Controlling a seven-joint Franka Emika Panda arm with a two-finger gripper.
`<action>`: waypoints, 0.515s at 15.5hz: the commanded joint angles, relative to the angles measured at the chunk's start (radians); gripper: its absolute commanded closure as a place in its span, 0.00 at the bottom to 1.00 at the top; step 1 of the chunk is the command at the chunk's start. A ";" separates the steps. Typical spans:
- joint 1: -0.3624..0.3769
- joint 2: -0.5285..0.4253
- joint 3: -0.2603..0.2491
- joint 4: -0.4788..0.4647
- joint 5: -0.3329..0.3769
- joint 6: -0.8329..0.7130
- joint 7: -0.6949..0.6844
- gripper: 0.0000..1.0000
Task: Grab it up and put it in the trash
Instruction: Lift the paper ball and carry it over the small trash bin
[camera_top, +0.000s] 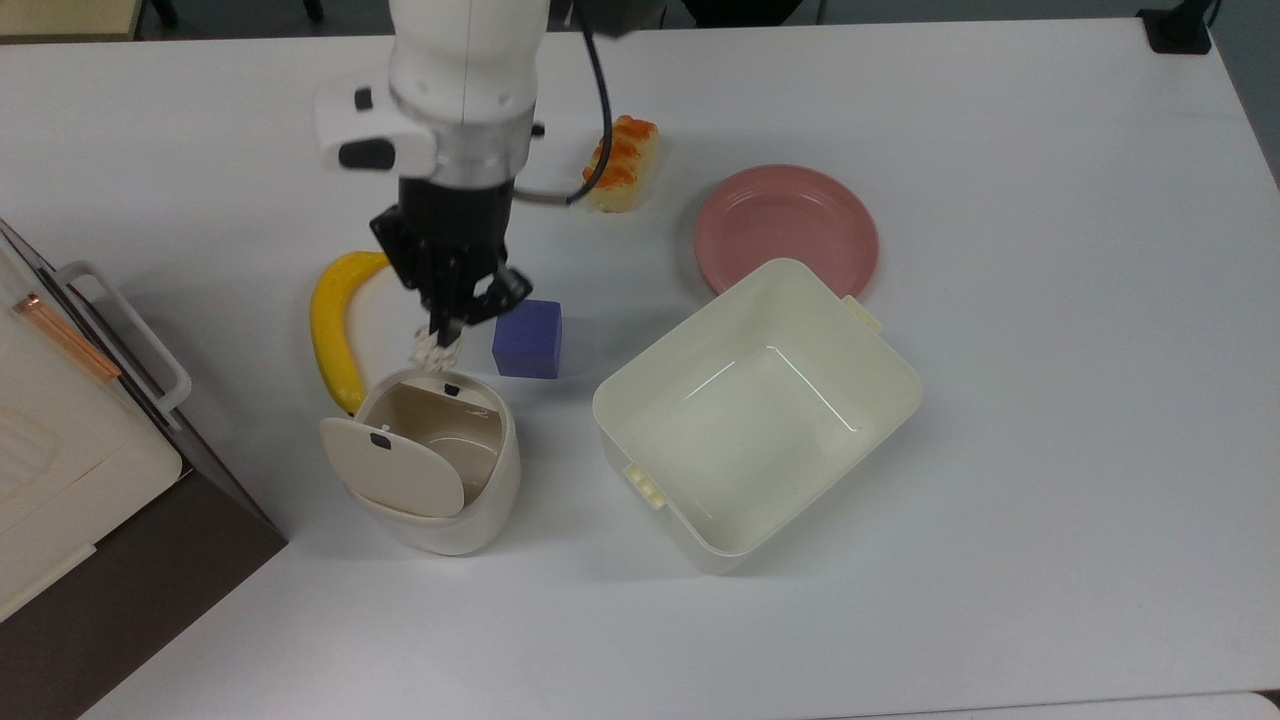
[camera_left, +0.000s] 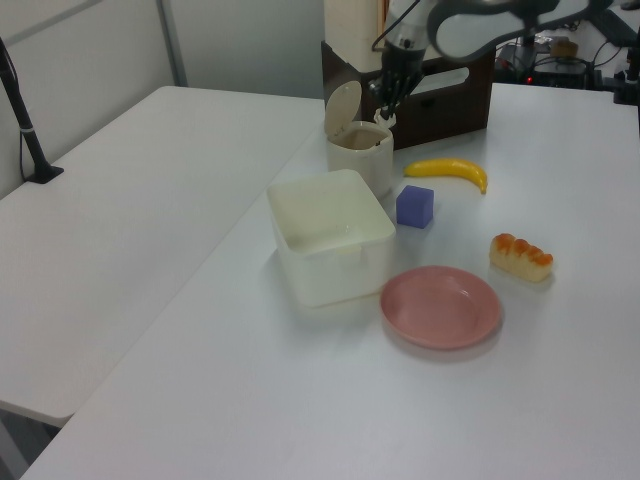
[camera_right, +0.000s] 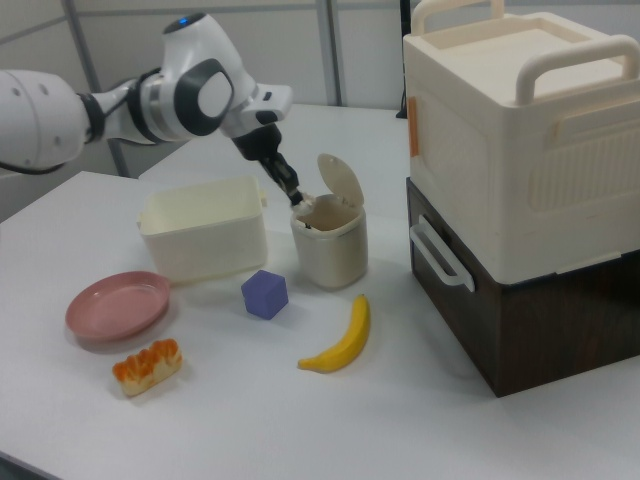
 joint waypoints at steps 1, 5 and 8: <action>-0.005 0.064 -0.005 0.093 -0.035 -0.001 0.100 1.00; -0.007 0.076 -0.005 0.112 -0.054 0.000 0.128 1.00; -0.007 0.088 -0.005 0.133 -0.069 0.003 0.180 1.00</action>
